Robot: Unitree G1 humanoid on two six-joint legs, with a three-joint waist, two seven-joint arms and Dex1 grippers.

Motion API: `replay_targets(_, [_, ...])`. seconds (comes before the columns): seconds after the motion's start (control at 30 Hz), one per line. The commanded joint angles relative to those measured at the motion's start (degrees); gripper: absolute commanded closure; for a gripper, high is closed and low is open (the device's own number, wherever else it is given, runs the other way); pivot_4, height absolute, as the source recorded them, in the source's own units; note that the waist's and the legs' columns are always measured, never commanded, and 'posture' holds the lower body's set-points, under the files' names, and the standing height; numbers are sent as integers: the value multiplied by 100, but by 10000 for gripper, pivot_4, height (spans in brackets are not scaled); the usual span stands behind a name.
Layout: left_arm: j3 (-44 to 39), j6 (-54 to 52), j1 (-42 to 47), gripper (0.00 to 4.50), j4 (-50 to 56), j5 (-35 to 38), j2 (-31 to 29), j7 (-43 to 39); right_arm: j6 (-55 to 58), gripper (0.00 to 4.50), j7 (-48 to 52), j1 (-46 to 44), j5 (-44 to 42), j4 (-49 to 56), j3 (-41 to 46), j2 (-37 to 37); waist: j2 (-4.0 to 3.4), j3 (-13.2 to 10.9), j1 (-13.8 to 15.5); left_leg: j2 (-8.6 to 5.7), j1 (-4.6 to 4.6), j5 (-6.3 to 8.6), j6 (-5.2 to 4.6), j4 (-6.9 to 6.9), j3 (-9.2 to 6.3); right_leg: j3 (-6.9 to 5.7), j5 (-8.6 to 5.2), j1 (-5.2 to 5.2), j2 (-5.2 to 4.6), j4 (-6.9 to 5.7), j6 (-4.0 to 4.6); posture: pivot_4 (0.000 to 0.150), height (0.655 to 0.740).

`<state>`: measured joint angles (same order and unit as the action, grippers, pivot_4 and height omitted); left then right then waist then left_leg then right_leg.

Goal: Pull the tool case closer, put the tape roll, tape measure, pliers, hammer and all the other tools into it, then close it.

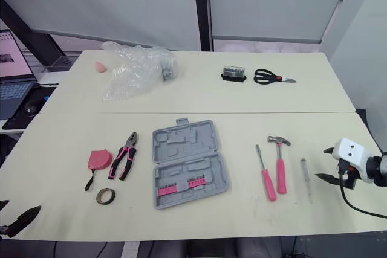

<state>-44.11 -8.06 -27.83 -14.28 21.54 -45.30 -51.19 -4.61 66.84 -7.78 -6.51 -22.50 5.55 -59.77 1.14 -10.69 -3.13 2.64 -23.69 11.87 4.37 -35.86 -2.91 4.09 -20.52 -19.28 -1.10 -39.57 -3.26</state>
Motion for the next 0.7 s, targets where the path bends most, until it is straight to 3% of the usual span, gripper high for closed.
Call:
replay_targets(0.03, [160,-201,217,323,599,73,-127,52,229,0,-443,-287,-230,396,304,230,1,0,1,2,1,0,0,-1,0,0,0,0,1,-1,0,1500,7400])
replay_targets(0.1, [327,-365,387,323,950,140,-130,42,559,0,-488,-374,-419,716,335,378,0,0,3,1,2,-1,1,-4,-1,0,0,0,2,-10,0,1500,7400])
replay_targets(0.2, [817,-420,611,6531,1627,171,-192,-236,1112,6109,-421,-450,-676,1442,202,555,0,0,16,-1,-1,-1,1,-5,-2,0,0,0,1,-10,0,1500,7400])
replay_targets(0.33, [1707,-445,1088,19514,2047,57,-422,-651,1730,19873,-436,-730,-652,2213,-282,773,-1,0,25,0,-4,0,1,-2,-2,1,0,-2,1,-4,0,1500,7400])
replay_targets(0.6, [3434,-102,2551,44747,1360,-695,-414,-1008,2221,36720,-572,-1879,118,2023,-1732,1691,-2,-1,3,-1,-7,0,0,-5,-1,0,0,-15,5,-17,0,1500,7400])
replay_targets(0.7, [3910,178,3011,45000,828,-1050,-293,-994,2234,42257,-769,-2255,480,1604,-2167,2199,-2,-1,0,2,-17,-1,0,-9,-1,-1,0,-38,8,-36,0,1500,7400])
